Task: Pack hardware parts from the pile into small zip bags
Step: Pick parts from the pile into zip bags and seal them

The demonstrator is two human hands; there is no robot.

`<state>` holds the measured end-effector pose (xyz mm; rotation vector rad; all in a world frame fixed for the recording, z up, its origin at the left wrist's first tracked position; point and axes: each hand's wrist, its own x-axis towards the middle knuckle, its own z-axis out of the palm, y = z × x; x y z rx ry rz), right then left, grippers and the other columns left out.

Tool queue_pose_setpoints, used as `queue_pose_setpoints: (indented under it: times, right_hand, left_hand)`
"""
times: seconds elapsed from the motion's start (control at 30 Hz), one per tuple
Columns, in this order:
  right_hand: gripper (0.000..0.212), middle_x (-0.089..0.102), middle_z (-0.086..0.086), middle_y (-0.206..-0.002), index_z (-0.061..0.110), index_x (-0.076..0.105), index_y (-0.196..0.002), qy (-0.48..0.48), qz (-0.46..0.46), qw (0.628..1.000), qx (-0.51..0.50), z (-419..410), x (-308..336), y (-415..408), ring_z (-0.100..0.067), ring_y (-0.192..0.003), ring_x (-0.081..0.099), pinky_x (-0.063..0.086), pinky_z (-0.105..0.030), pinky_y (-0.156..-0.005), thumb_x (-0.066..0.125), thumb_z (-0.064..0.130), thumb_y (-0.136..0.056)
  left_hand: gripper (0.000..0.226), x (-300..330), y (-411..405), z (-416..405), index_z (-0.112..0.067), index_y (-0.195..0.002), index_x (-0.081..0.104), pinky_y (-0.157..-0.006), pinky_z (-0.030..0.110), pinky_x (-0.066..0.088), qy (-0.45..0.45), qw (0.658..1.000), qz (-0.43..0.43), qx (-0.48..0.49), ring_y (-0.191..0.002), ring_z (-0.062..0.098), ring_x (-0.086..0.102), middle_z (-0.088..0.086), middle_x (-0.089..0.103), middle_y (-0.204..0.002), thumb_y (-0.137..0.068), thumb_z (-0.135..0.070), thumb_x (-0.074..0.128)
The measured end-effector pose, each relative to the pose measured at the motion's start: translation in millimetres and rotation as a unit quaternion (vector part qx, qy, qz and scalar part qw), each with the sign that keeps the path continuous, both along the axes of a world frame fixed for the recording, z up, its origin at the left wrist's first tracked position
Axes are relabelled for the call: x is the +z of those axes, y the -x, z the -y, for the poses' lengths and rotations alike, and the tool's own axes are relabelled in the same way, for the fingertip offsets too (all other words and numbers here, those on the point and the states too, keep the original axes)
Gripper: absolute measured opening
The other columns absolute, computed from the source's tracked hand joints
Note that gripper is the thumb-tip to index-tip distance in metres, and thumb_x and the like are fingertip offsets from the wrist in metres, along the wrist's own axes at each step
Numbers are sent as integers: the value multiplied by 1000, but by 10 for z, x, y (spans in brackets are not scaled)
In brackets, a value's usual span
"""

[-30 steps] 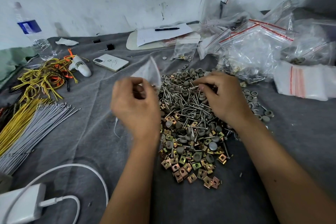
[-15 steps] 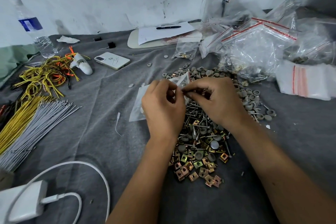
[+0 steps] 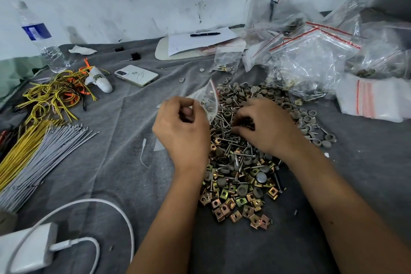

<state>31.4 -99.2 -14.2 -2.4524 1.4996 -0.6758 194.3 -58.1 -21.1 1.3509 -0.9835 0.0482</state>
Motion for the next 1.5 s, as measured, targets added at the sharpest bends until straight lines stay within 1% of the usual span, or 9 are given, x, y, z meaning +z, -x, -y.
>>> queue_pose_setpoints:
  times: [0.07,0.33,0.47,0.63,0.8,1.0,1.17,1.37,1.5]
  right_hand:
    - [24,56,8,-106,28,72,-106,-36,-60,998,-1,-9,14,-13,-16,-110,49,51,-43,-93,73,45,-90]
    - [12,55,6,-103,23,71,-95,-15,-24,998,-59,-3,-10,-14,-16,-106,51,50,-39,-89,72,35,-94]
    - [9,64,4,-98,17,70,-99,24,97,991,-85,56,-21,35,-13,-90,61,53,-33,-80,71,26,-96]
    - [8,67,18,-86,21,76,-100,43,249,968,-9,13,44,14,7,-81,62,43,-5,-70,75,19,-92]
    - [20,74,7,-99,17,80,-106,50,200,975,88,-35,30,-64,-3,-92,67,50,-15,-84,79,9,-88]
    - [18,71,13,-82,17,76,-94,48,272,959,58,-45,0,-74,-1,-75,68,53,-13,-67,86,12,-81]
    - [13,73,10,-91,15,81,-95,119,244,960,64,-30,-10,-116,-1,-84,66,50,-15,-79,85,15,-83]
    - [10,68,17,-86,23,77,-94,86,257,962,-27,21,-25,-40,8,-76,61,44,-6,-72,81,21,-86]
    - [25,63,12,-97,32,73,-97,-14,9,999,38,-16,-30,-68,-8,-97,53,48,-31,-84,75,54,-84]
  left_hand:
    - [12,4,-30,12,-15,-74,66,-60,36,50,14,1000,-23,12,-62,17,57,-4,58,-66,-84,-10,70]
    - [11,-16,-96,30,-16,-73,65,-59,39,50,1,998,-53,20,-60,16,56,-5,57,-64,-84,-15,68]
    - [14,-55,-66,49,-23,-72,67,-57,37,51,-54,996,-55,-46,-56,12,55,-8,57,-59,-83,-14,70]
    - [16,-91,42,47,-22,-74,69,-56,27,50,-98,991,24,-82,-60,8,60,-8,63,-65,-85,-12,75]
    - [14,-85,102,24,-17,-74,69,-59,13,43,-68,991,78,-83,-63,9,61,-9,63,-66,-82,-9,76]
    - [19,-83,111,27,-22,-73,68,-58,15,44,-71,992,36,-94,-61,8,62,-9,64,-65,-84,-9,77]
    - [15,-52,113,11,-19,-75,69,-59,20,48,-65,993,26,-97,-63,9,63,-9,65,-67,-85,-10,76]
    - [18,-25,56,23,-20,-72,69,-52,18,41,-58,993,-85,-64,-50,3,51,-14,56,-54,-85,-8,73]
    - [16,3,26,13,-18,-73,68,-57,29,46,-34,990,-128,-58,-56,9,52,-8,56,-60,-86,-11,72]
